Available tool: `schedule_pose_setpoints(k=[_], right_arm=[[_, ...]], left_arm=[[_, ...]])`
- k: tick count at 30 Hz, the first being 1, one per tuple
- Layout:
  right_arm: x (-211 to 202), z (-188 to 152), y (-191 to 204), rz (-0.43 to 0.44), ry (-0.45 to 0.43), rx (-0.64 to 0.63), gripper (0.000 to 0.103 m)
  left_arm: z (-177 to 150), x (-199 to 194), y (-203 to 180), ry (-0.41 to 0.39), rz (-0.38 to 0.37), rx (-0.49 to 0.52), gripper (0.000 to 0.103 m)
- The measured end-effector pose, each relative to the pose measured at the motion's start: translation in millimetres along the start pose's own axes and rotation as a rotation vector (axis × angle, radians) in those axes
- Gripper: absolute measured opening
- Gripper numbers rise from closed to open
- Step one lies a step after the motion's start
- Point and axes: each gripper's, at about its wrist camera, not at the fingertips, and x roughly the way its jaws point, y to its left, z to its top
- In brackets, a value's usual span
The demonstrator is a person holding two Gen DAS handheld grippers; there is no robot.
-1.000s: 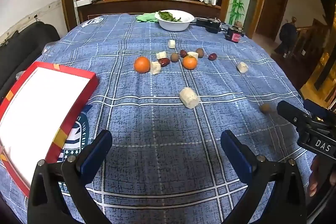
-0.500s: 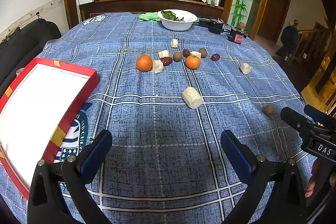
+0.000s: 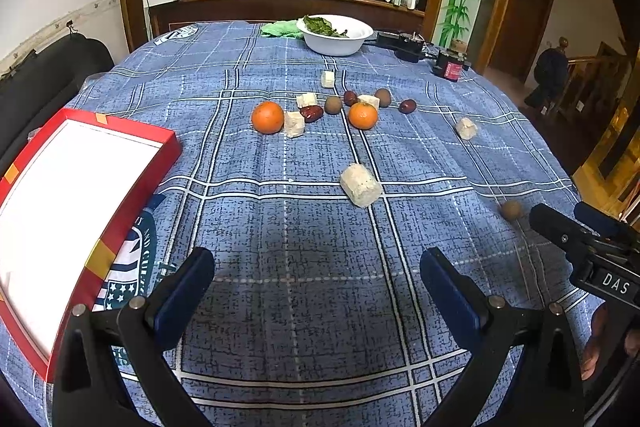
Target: Organize fruits
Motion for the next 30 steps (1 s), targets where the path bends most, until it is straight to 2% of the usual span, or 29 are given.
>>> schedule_pose_setpoints(k=[30], right_arm=[[-2.7, -5.9, 1.6, 0.018, -0.007, 0.002, 0.103]], left_arm=[[0.9, -1.1, -1.3, 0.003, 0.025, -0.001, 0.102]])
